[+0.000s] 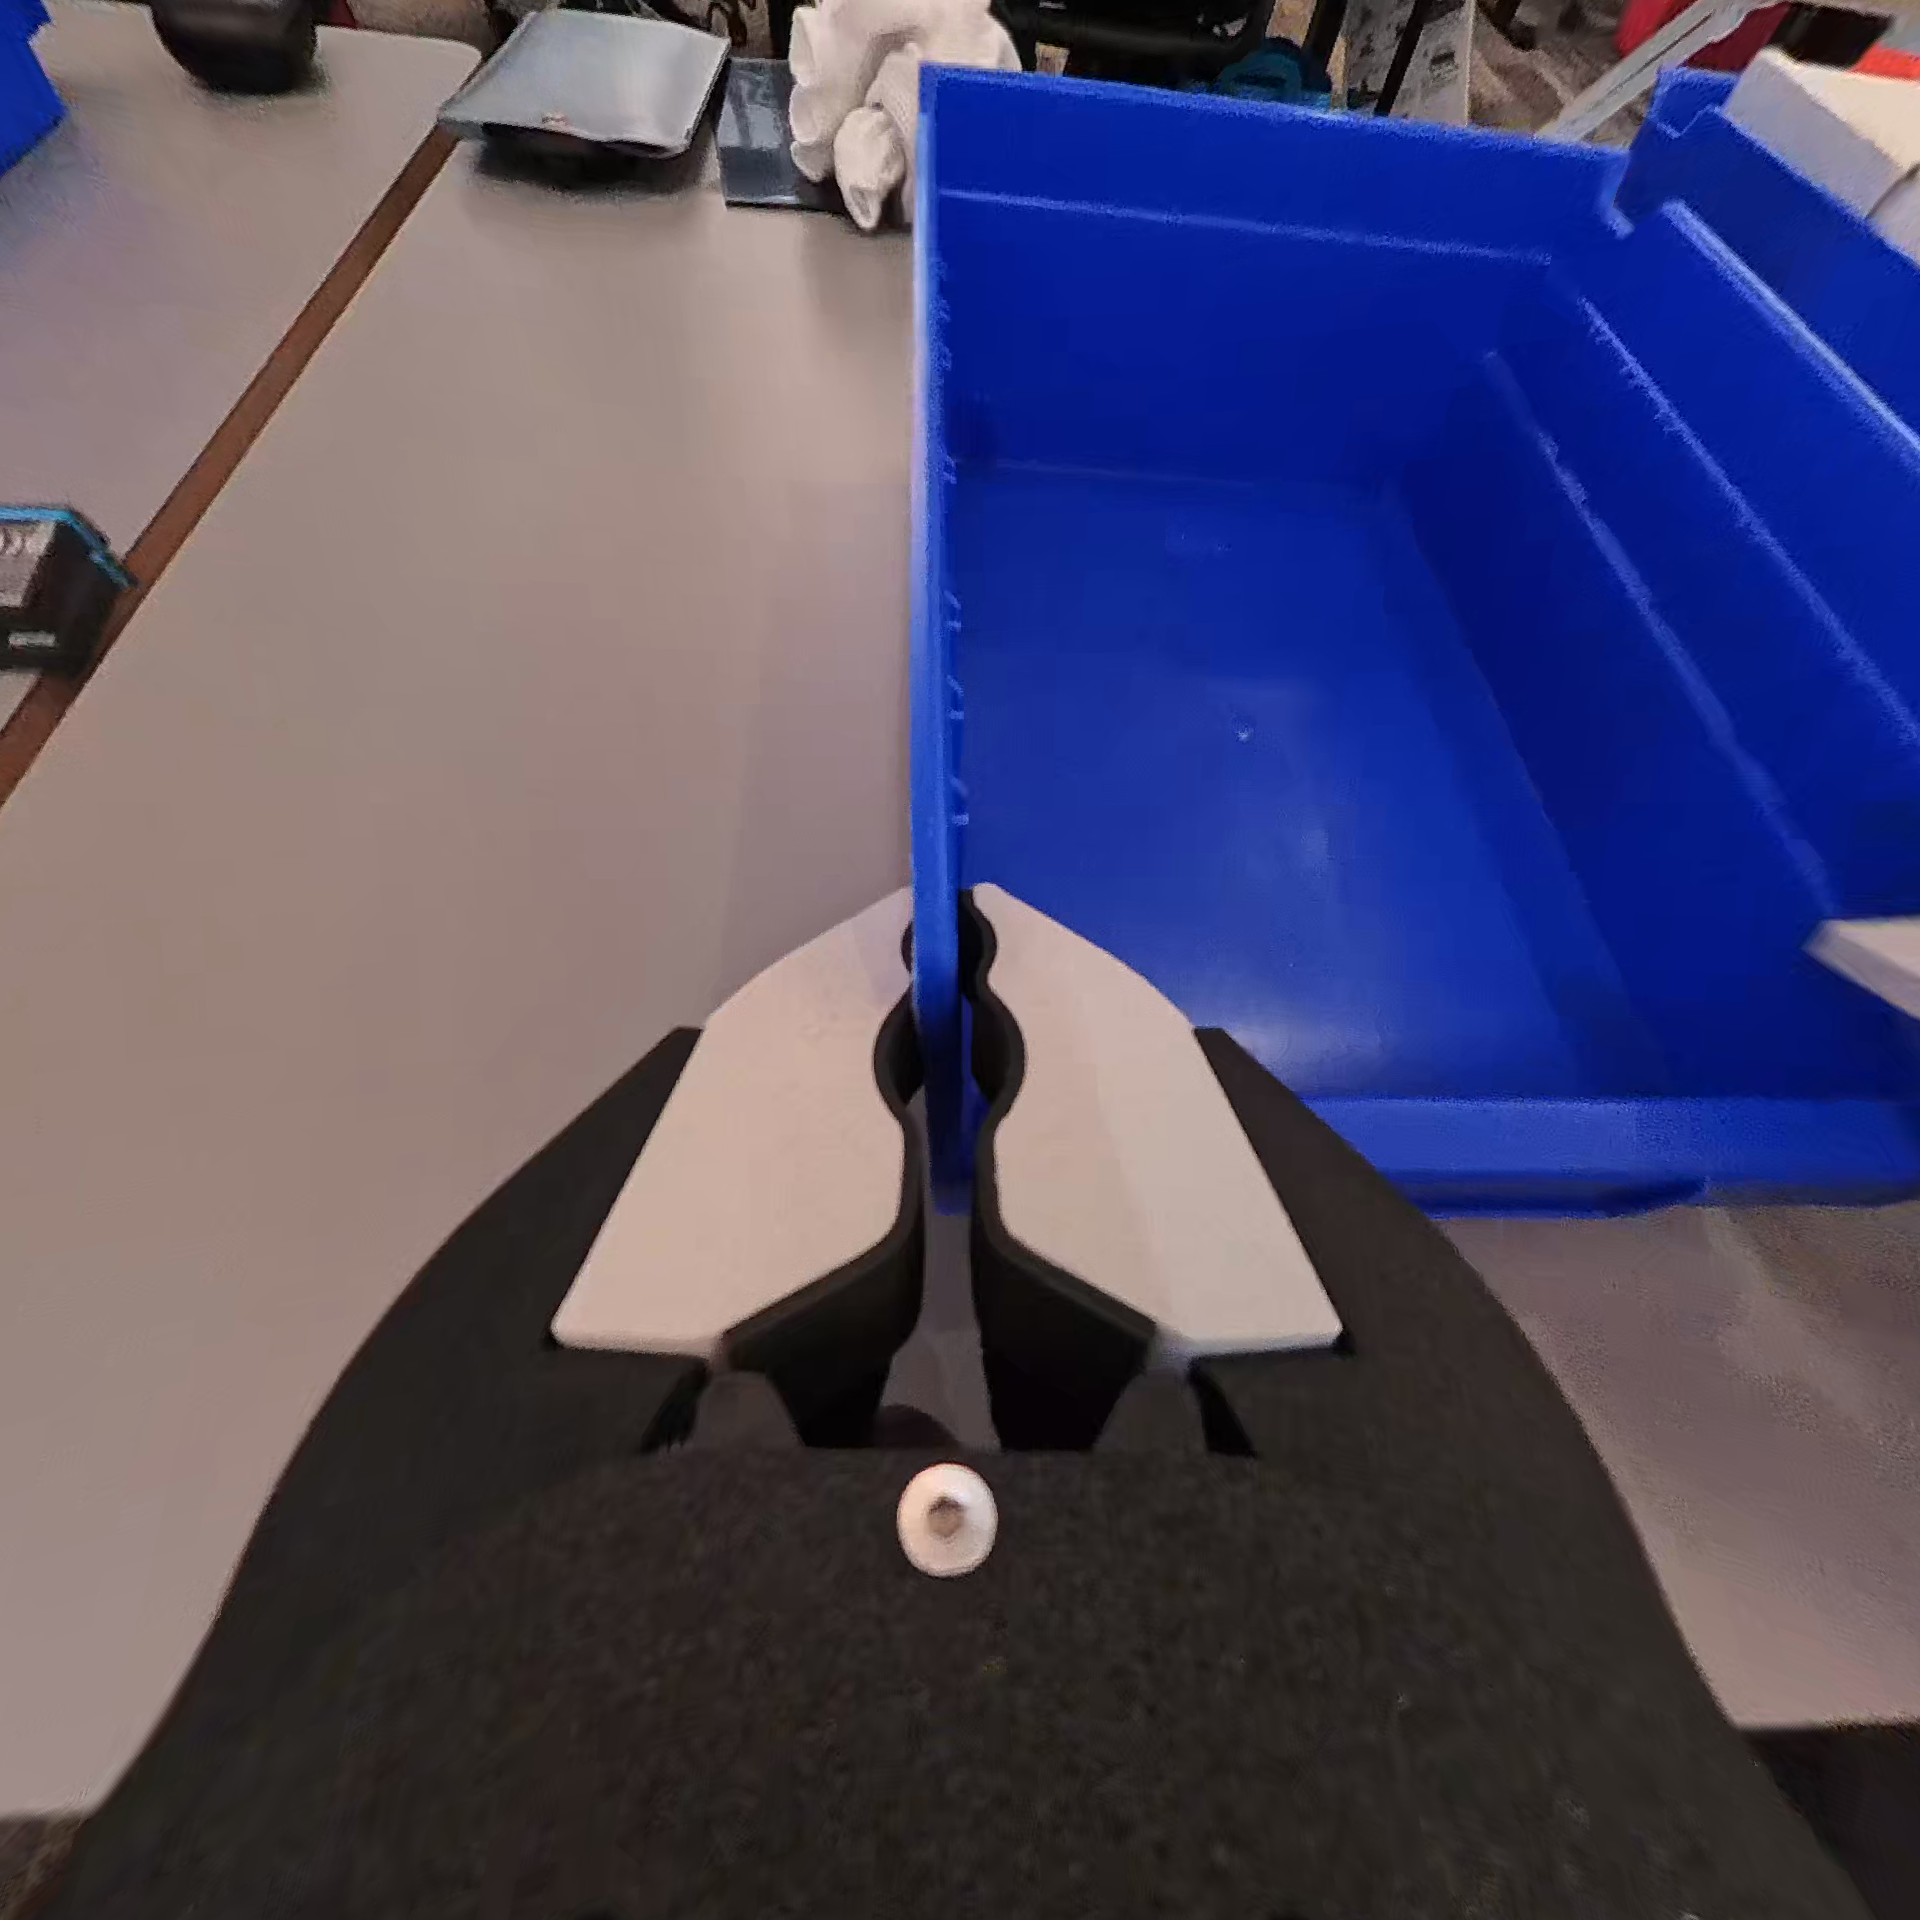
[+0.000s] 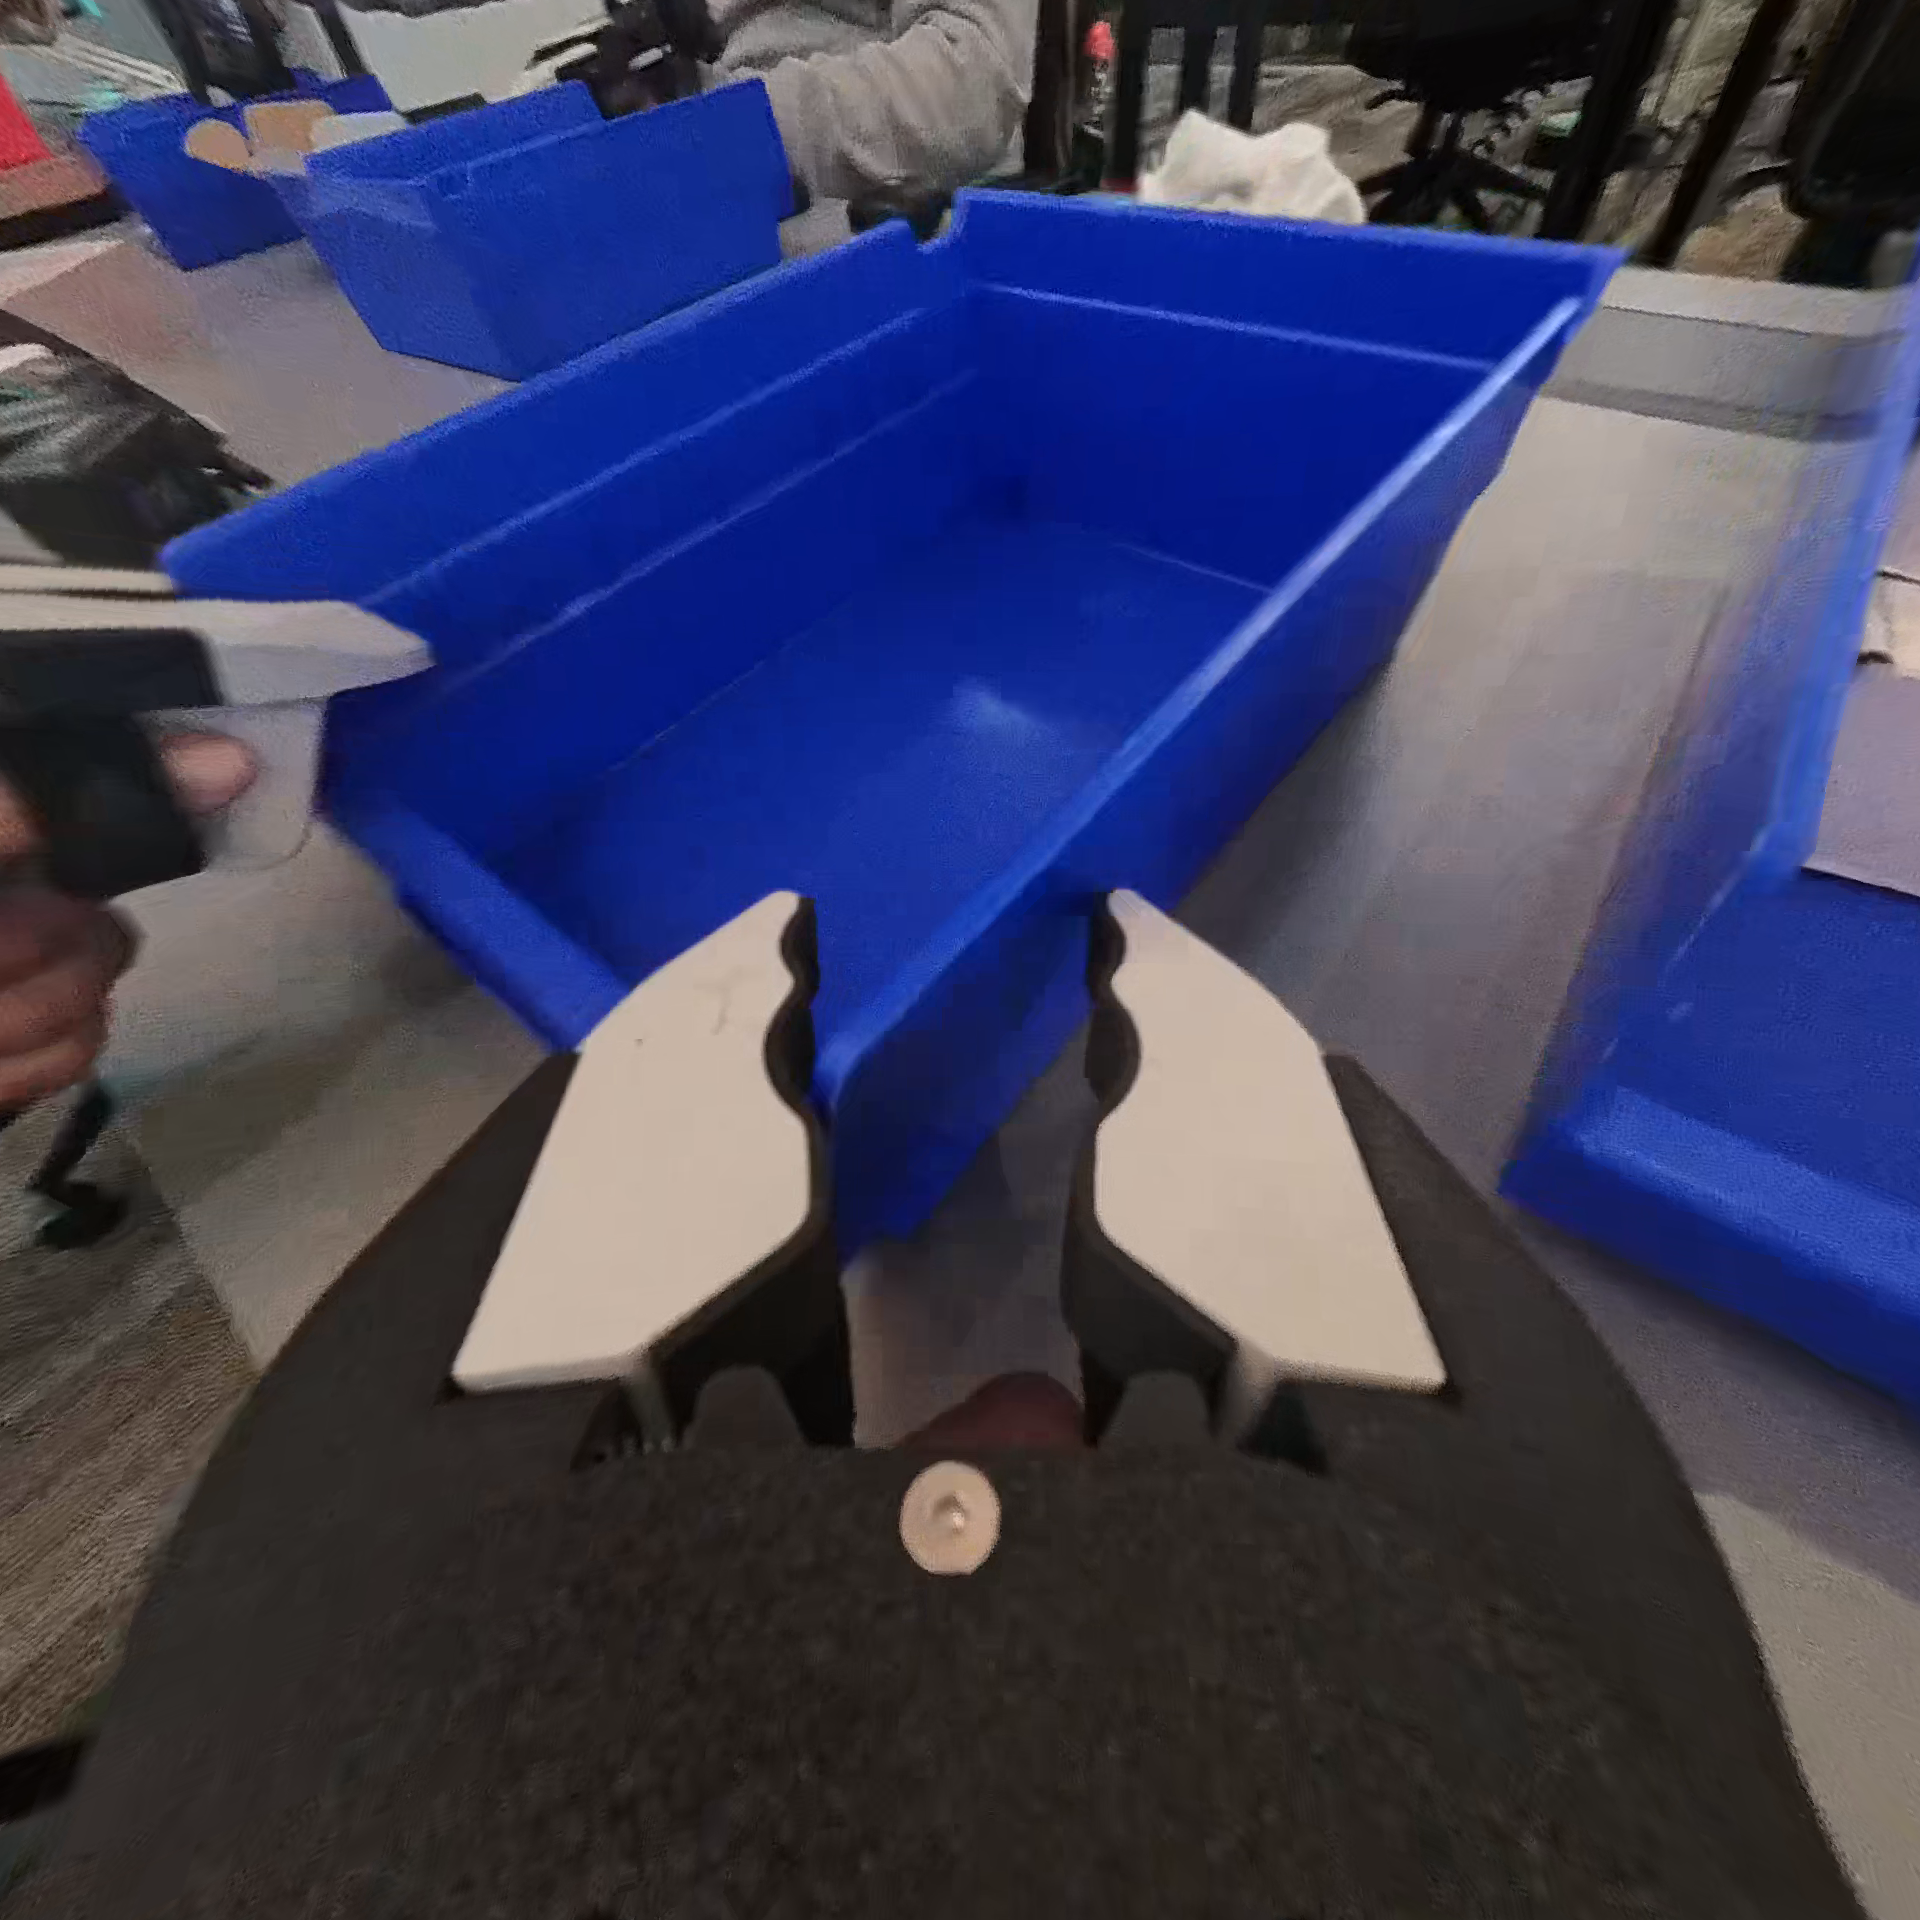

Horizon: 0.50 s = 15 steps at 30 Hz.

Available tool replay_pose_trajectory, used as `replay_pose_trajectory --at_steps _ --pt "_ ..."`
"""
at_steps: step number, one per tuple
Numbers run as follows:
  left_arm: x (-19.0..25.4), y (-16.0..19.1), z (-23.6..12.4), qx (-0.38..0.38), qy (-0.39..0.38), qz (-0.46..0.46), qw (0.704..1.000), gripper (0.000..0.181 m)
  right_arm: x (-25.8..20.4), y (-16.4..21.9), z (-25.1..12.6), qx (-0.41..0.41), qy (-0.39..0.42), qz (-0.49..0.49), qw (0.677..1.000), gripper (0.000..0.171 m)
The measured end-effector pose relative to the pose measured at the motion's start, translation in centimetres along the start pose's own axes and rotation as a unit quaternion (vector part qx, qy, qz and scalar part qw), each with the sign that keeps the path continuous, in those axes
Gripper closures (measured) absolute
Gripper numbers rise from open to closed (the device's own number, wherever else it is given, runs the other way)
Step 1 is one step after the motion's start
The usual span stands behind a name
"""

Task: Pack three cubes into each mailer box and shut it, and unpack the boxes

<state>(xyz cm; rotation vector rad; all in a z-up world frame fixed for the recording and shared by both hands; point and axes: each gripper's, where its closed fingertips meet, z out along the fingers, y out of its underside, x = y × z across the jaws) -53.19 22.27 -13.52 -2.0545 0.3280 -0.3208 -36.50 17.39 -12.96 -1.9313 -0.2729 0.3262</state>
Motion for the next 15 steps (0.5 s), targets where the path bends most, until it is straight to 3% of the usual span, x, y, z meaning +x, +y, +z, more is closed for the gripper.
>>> replay_pose_trajectory --at_steps 1,2,5,10,15 --pt "0.1 0.3 -0.5 0.004 -0.003 -0.004 1.0 0.179 -0.1 0.0 0.7 -0.006 0.008 0.001 1.0 0.109" --pt "0.1 0.5 -0.9 0.011 -0.016 0.004 1.0 0.178 0.0 -0.2 1.2 -0.011 0.02 0.007 1.0 0.112" --pt "-0.5 0.7 -1.6 0.012 -0.065 0.026 0.997 0.178 1.4 -1.3 1.3 -0.008 0.076 0.043 0.996 0.16" --pt "1.1 -1.8 -4.2 0.055 -0.111 0.044 0.991 0.178 2.4 -4.7 0.0 0.041 0.099 0.048 0.993 0.166" --pt "7.0 -8.4 -8.5 0.159 -0.118 0.055 0.979 0.178 5.0 -10.6 -6.8 0.125 0.127 -0.011 0.984 0.166"
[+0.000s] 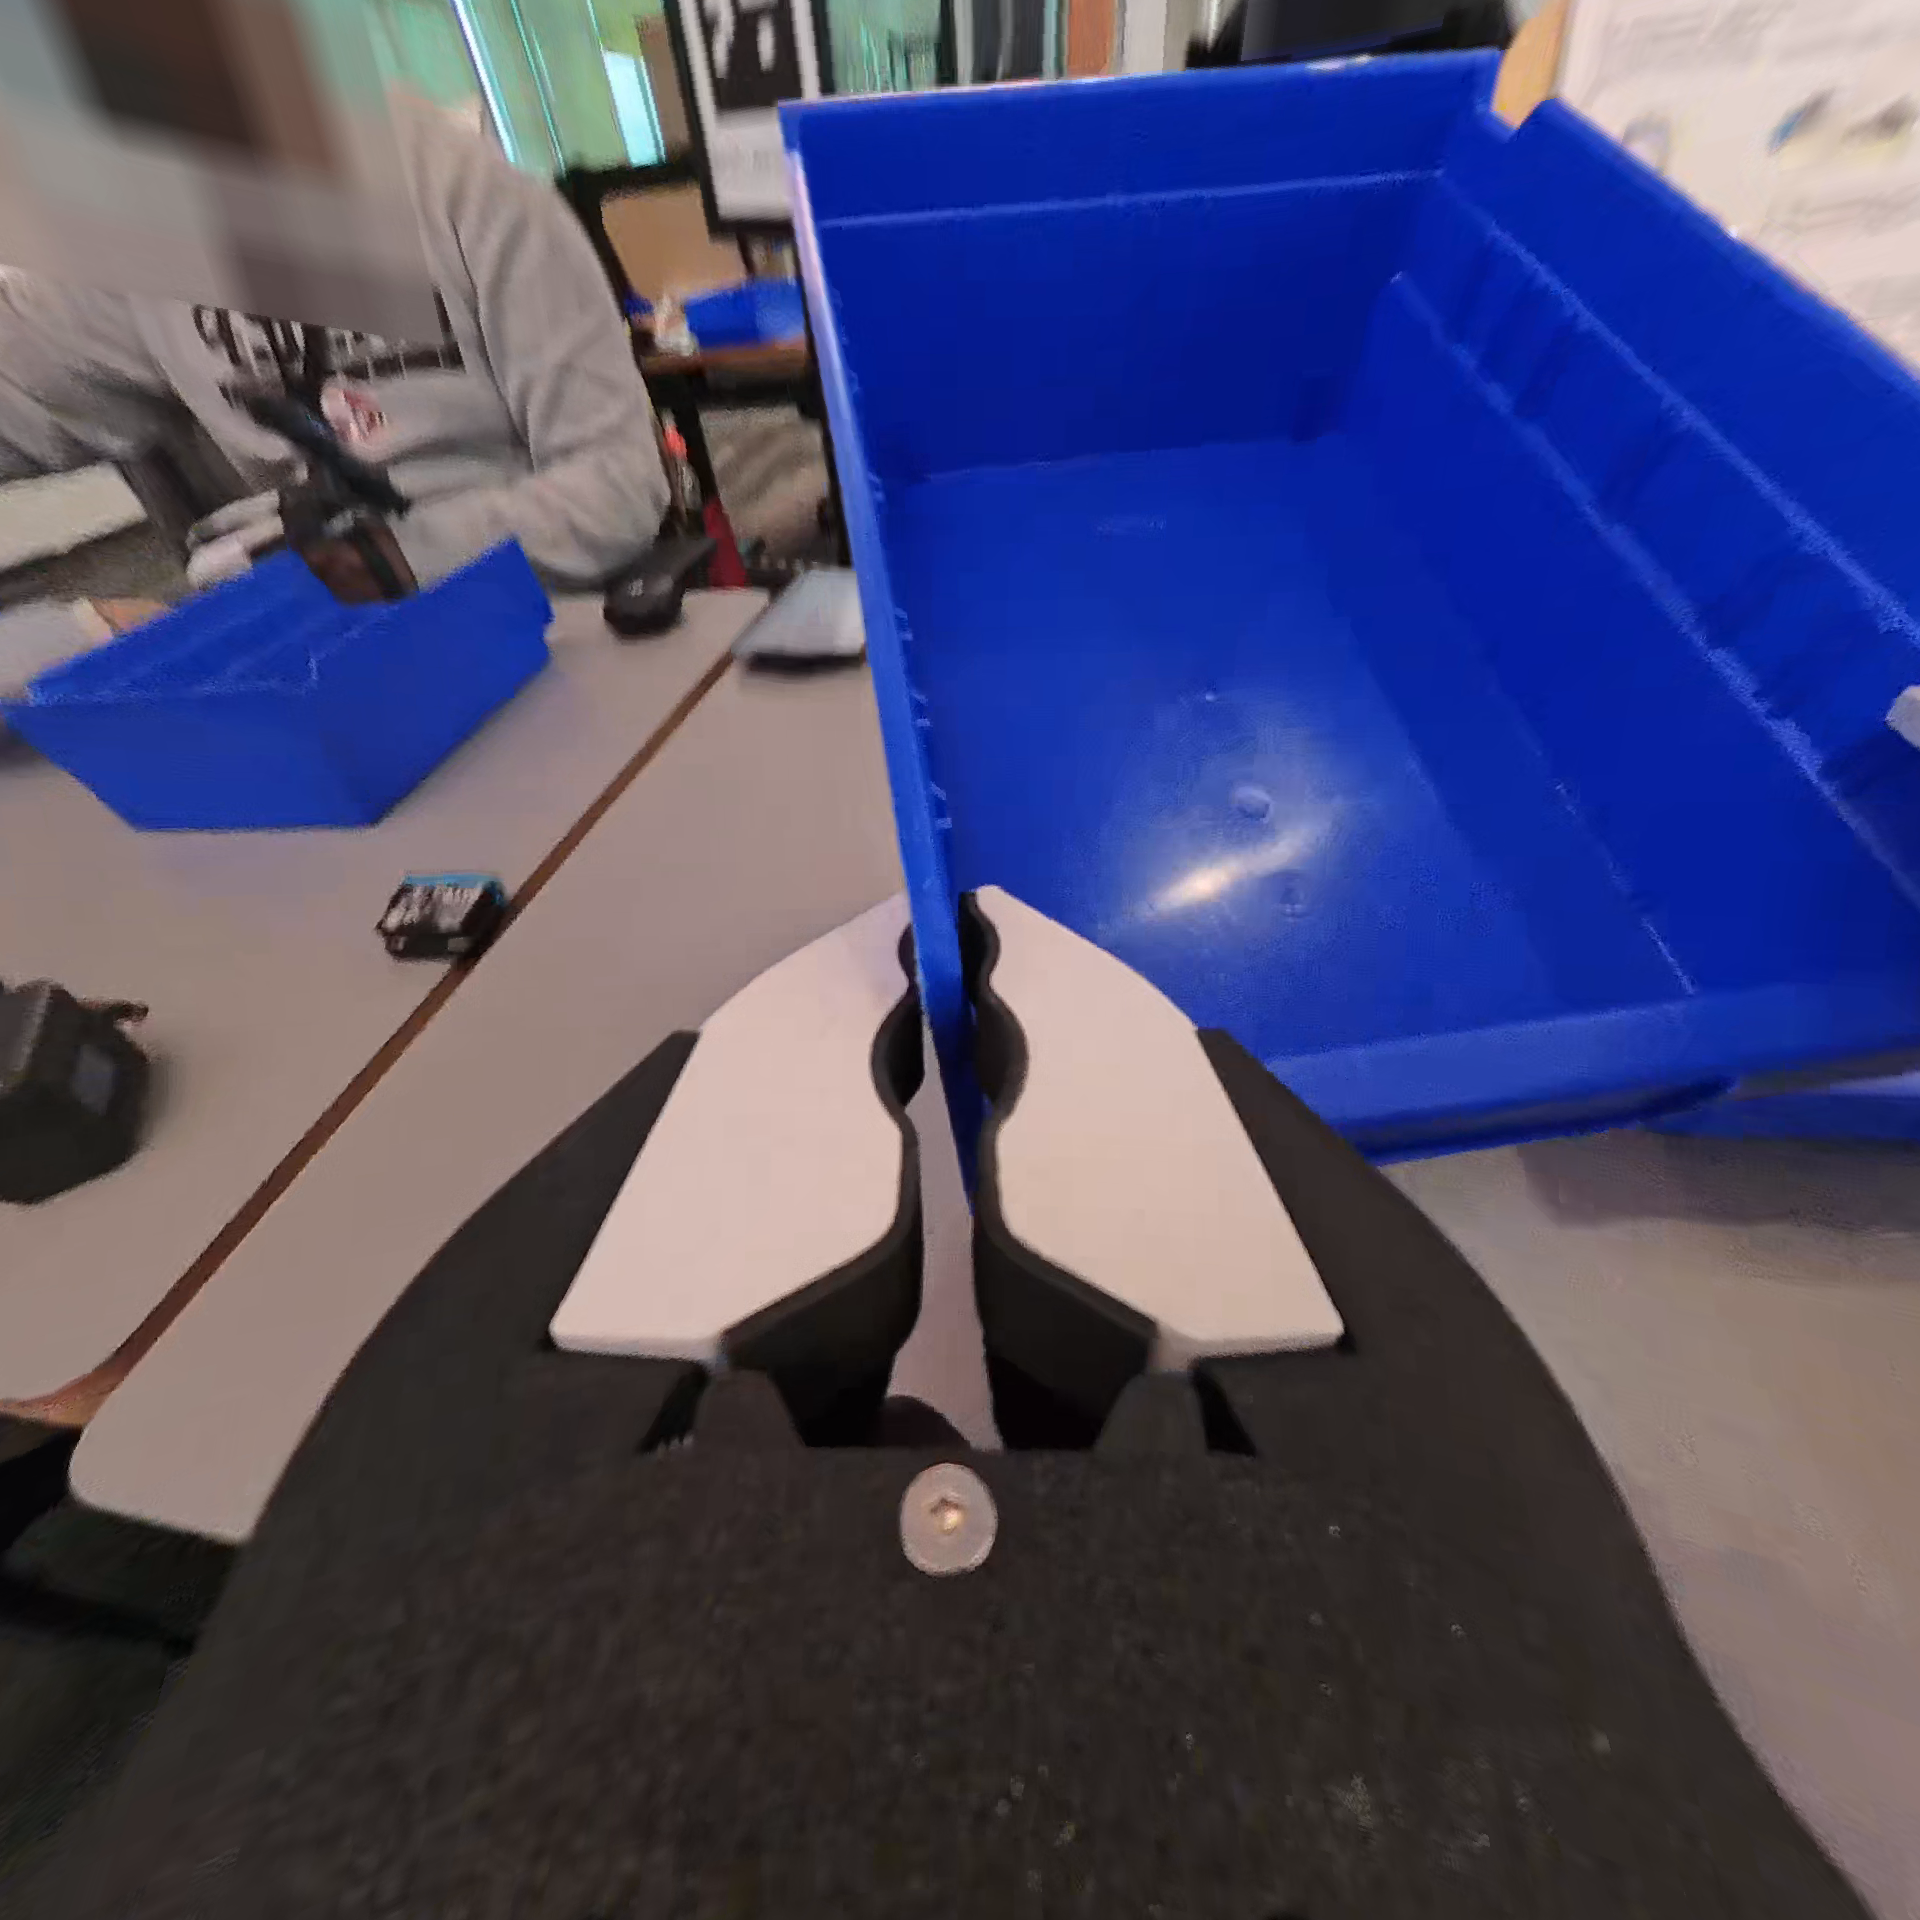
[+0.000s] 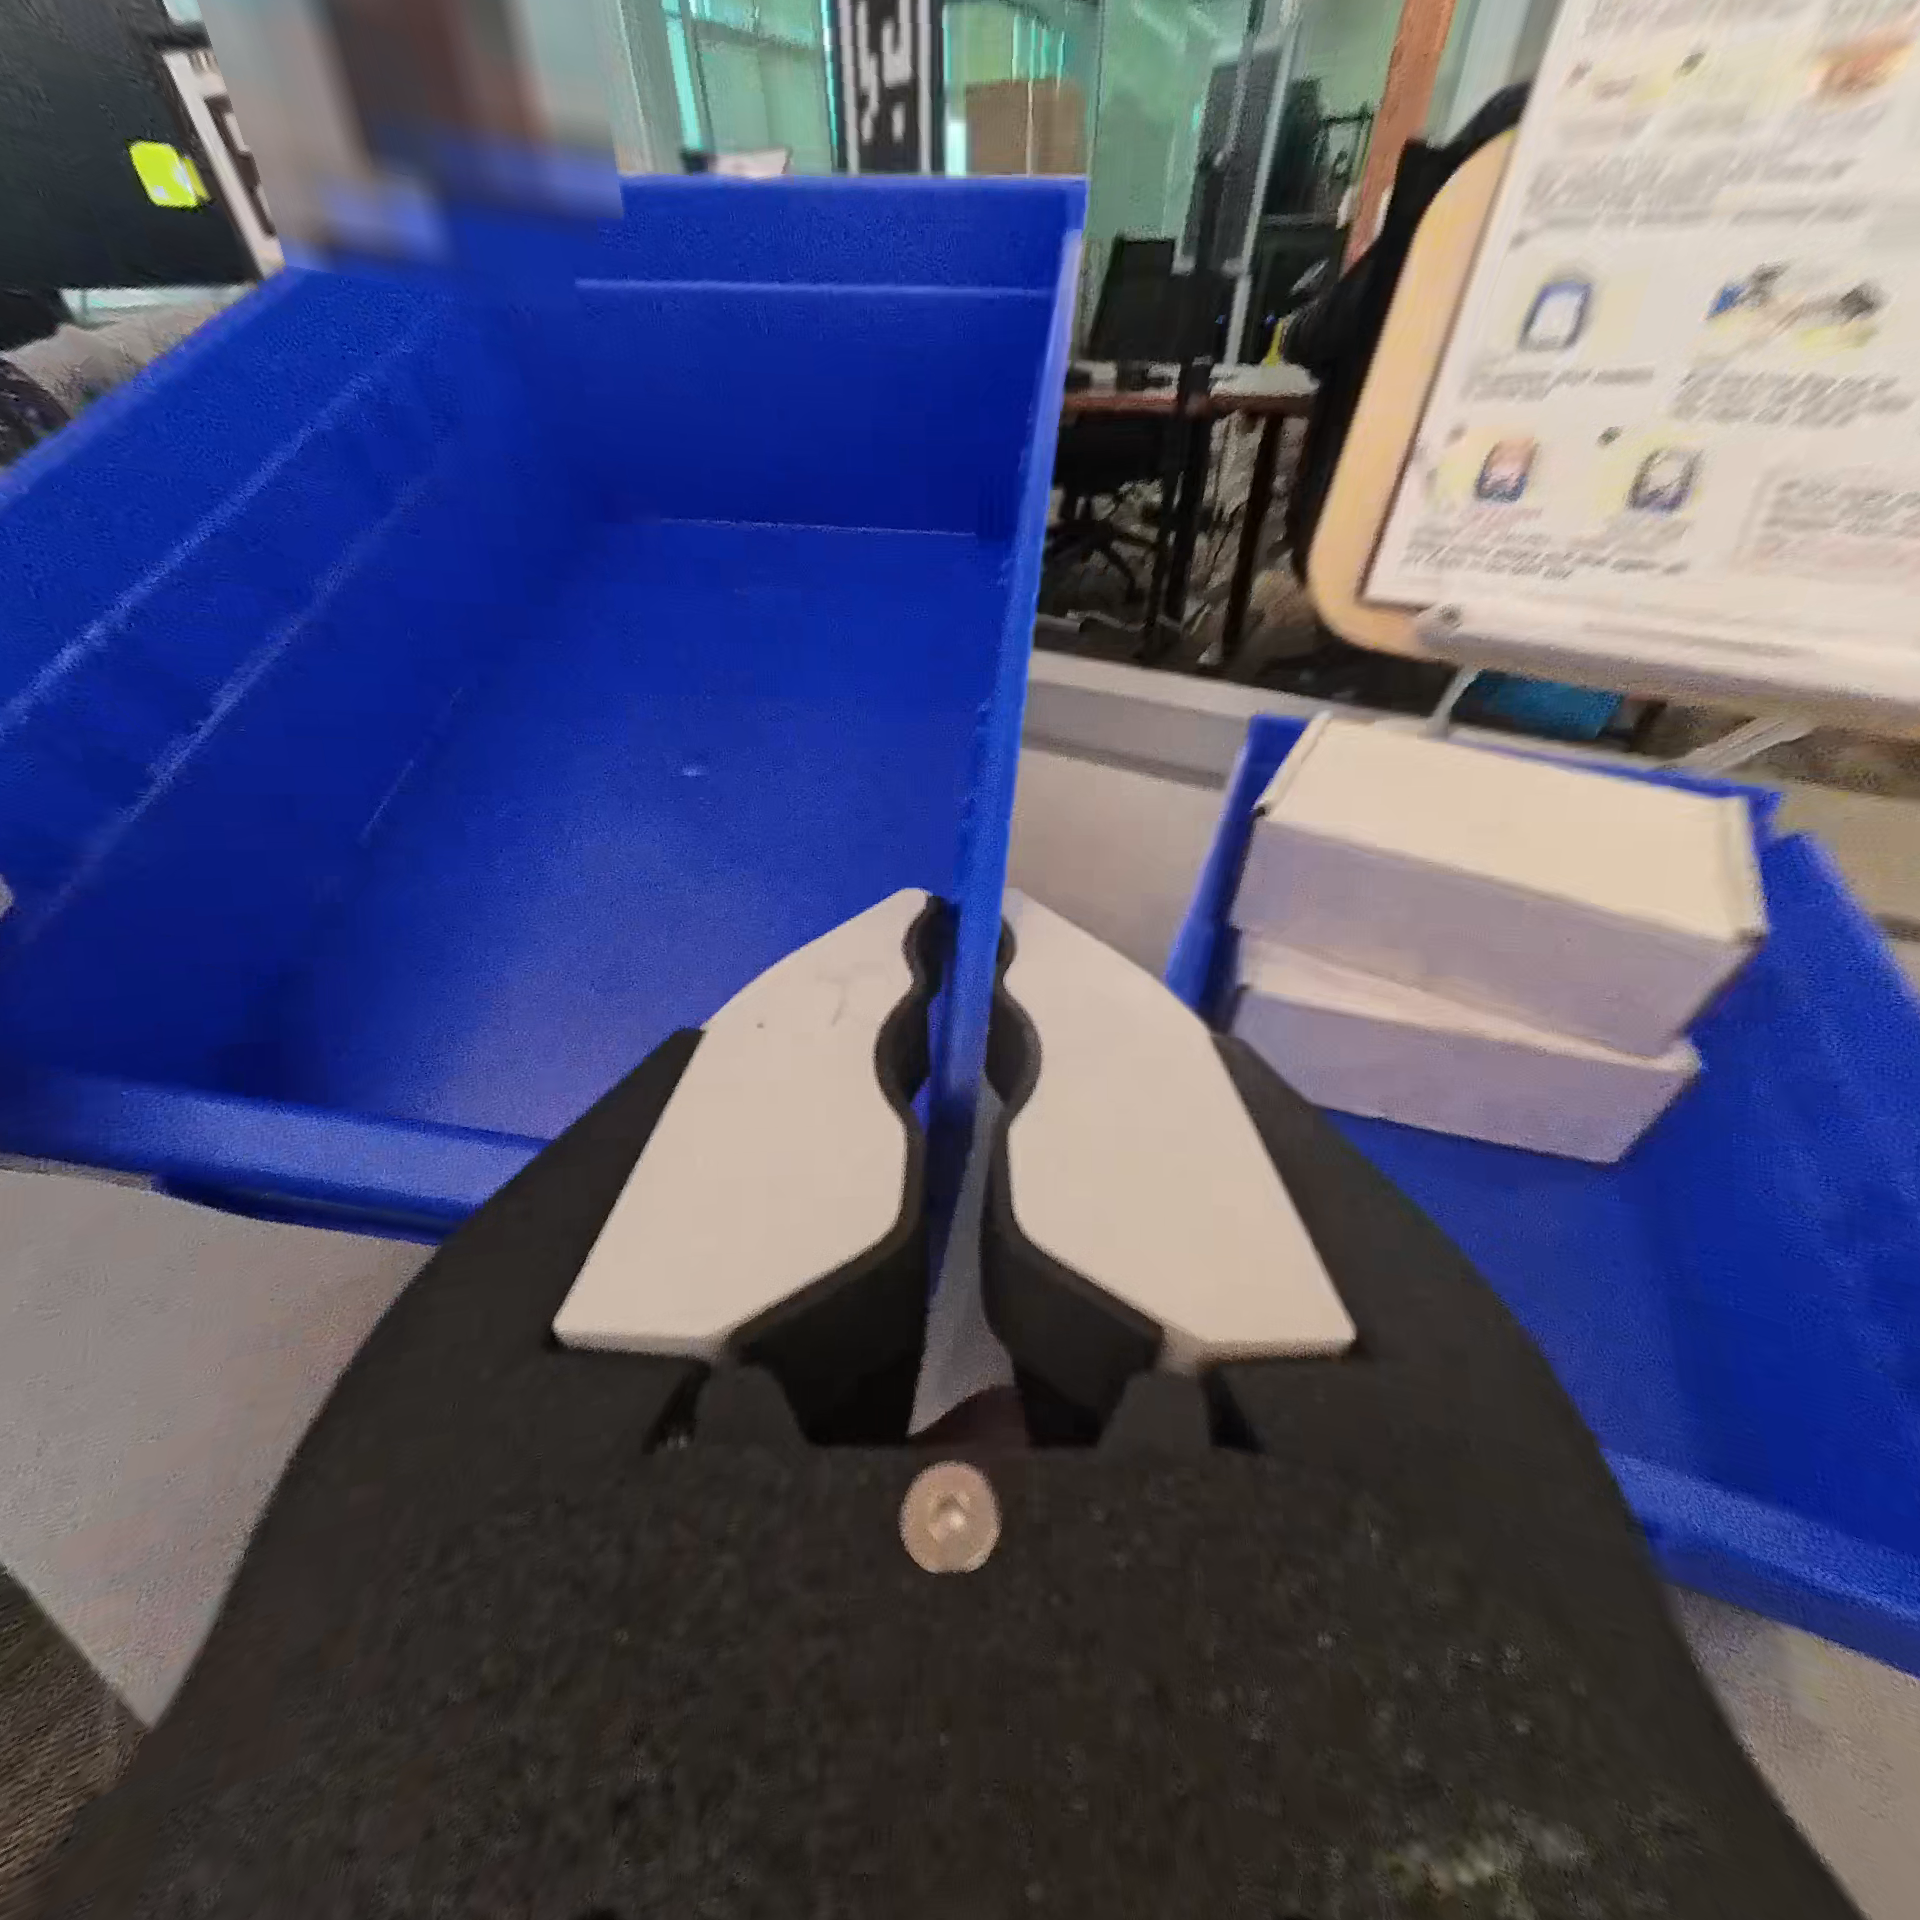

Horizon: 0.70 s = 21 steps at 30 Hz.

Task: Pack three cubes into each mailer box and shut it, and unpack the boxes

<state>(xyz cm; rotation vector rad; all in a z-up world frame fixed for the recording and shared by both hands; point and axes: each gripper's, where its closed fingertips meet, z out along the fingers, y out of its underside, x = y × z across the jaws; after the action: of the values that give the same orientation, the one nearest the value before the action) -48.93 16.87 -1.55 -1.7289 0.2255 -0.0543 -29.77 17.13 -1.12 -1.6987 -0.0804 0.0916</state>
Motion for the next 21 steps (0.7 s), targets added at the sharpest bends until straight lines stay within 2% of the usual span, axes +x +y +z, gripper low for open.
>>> replay_pose_trajectory --at_steps 3,7,11,13,16,18,21 --pt "6.7 -4.1 0.3 0.04 0.031 0.027 0.998 0.178 6.8 -3.8 -3.7 0.042 0.049 -0.036 0.997 0.166" --pt "19.8 -8.0 1.7 0.061 0.113 0.033 0.991 0.177 19.3 -6.8 -8.8 0.054 0.133 -0.047 0.989 0.166" --pt "36.1 -6.9 3.7 0.027 0.194 0.03 0.98 0.175 33.4 -6.8 -14.7 0.051 0.222 -0.05 0.972 0.166" --pt "44.1 -4.4 4.3 -0.014 0.227 0.034 0.973 0.174 40.2 -4.5 -17.2 0.035 0.261 -0.04 0.964 0.167" --pt "52.9 -0.2 4.0 -0.046 0.24 0.095 0.965 0.174 49.3 1.9 -18.6 -0.041 0.273 -0.013 0.961 0.166" --pt "56.7 2.5 3.9 -0.061 0.255 0.121 0.957 0.174 53.1 6.9 -19.1 -0.084 0.256 0.046 0.962 0.167" --pt "59.5 6.2 4.3 -0.109 0.271 0.129 0.948 0.171 55.7 12.4 -18.9 -0.141 0.231 0.078 0.959 0.166"
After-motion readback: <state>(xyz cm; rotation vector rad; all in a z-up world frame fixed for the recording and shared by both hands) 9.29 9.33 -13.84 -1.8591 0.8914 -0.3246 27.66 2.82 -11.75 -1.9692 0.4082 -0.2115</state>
